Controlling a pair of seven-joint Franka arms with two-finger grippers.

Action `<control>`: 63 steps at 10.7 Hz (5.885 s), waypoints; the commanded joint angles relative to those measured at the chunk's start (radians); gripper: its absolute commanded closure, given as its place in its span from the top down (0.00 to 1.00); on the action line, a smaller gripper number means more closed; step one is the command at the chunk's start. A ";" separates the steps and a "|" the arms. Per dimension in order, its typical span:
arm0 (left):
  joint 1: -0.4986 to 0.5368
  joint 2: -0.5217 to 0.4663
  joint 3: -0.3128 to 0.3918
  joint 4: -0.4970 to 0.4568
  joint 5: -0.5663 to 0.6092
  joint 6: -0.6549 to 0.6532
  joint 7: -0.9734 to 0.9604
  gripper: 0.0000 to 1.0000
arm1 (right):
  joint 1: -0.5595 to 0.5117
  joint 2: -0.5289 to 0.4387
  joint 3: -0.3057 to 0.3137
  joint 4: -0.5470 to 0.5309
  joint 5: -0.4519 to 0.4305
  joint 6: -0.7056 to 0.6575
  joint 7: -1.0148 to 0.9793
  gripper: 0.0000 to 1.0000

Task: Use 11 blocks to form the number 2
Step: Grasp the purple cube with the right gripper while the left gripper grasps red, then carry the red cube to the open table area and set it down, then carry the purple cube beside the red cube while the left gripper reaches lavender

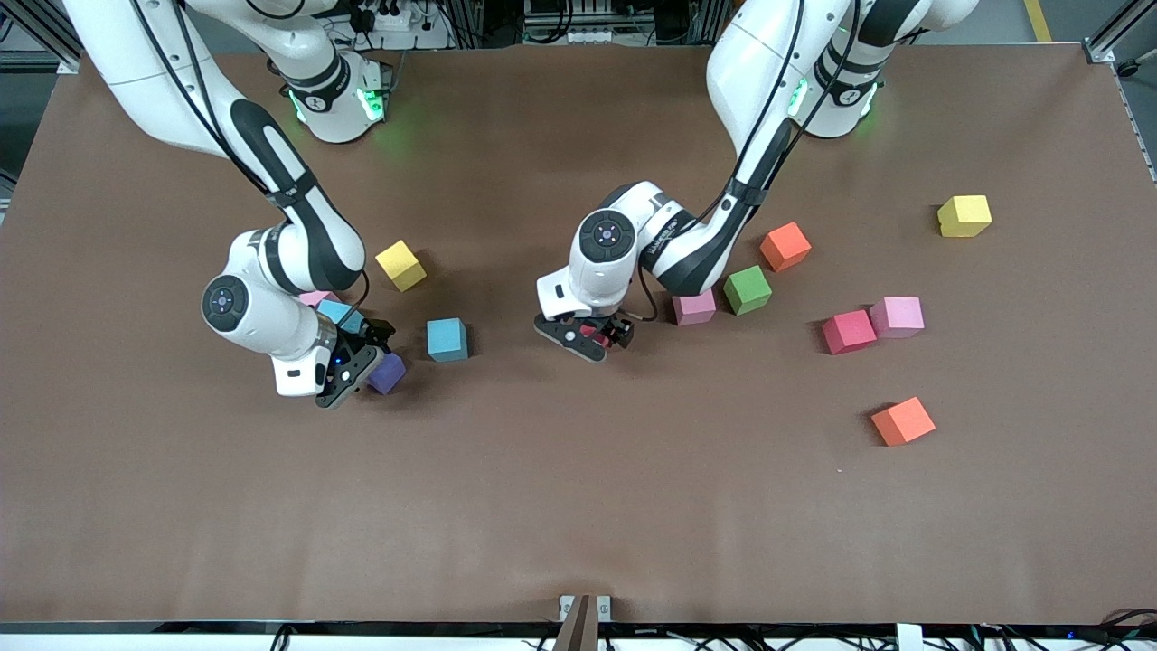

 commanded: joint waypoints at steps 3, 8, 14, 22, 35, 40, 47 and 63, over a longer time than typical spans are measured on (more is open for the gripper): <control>-0.027 0.018 0.017 0.016 -0.006 0.016 -0.001 0.59 | 0.019 0.007 -0.003 -0.017 0.106 0.016 -0.002 1.00; -0.013 -0.117 0.016 -0.093 0.012 -0.053 -0.006 0.36 | 0.018 0.004 -0.005 0.100 0.104 -0.077 -0.010 1.00; 0.090 -0.312 -0.222 -0.331 0.061 -0.075 0.112 0.40 | 0.019 0.012 -0.005 0.062 0.109 -0.050 -0.001 1.00; 0.171 -0.280 -0.513 -0.449 0.362 -0.056 0.113 0.40 | 0.041 0.018 -0.003 0.003 0.112 0.057 0.001 0.70; 0.171 -0.220 -0.575 -0.492 0.450 0.065 0.200 0.40 | 0.035 -0.043 -0.019 0.147 0.098 -0.194 0.107 0.30; 0.214 -0.229 -0.623 -0.523 0.448 0.065 0.290 0.40 | 0.039 -0.049 -0.020 0.177 0.066 -0.252 0.171 0.30; 0.214 -0.203 -0.623 -0.520 0.448 0.065 0.295 0.56 | 0.041 -0.049 -0.019 0.187 0.063 -0.263 0.180 0.30; 0.505 -0.482 -0.793 -0.517 0.321 -0.117 0.292 1.00 | 0.104 -0.118 -0.005 0.187 -0.043 -0.393 0.013 0.25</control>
